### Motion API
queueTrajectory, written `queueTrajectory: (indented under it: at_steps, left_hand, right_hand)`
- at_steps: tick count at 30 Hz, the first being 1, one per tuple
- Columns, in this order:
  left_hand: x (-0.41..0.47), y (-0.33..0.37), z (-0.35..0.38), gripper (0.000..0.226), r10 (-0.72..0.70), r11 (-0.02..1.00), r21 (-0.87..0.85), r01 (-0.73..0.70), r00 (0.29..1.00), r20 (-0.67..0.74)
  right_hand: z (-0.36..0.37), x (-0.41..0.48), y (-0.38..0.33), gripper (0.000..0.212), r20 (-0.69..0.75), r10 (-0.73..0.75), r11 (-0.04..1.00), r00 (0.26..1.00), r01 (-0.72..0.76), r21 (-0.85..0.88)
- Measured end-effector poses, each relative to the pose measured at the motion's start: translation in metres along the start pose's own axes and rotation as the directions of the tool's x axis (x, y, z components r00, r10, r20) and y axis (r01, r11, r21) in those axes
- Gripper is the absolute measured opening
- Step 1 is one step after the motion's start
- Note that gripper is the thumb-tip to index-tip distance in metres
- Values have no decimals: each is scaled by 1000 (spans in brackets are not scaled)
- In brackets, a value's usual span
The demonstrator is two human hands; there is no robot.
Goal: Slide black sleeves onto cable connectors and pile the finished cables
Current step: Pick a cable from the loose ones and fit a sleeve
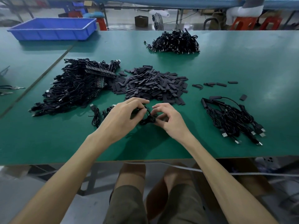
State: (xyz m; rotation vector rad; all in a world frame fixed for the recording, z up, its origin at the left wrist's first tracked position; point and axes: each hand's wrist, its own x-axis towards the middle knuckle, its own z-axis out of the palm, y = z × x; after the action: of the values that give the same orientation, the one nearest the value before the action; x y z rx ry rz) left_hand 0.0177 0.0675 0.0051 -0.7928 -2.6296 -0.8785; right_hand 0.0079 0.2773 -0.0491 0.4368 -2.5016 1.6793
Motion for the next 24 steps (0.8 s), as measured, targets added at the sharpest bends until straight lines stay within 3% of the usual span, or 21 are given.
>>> queueTrajectory:
  at_steps: [11,18,21,24]
  left_hand:
    - [0,8,-1,13,-146,989,23,146,989,2]
    - [-5,9,7,17,-170,970,-192,149,981,-97]
    - [-9,8,11,13,-281,923,-320,216,943,-176]
    - [-7,7,10,17,-345,902,-358,240,900,-266]
  right_hand:
    - [-11,-4,1,7,-258,141,886,956,-5,464]
    - [-13,-4,5,12,-273,190,855,943,-22,519]
    - [-13,-4,3,26,-254,210,838,944,-40,545]
    - [-14,-4,3,25,-272,233,825,934,-41,564]
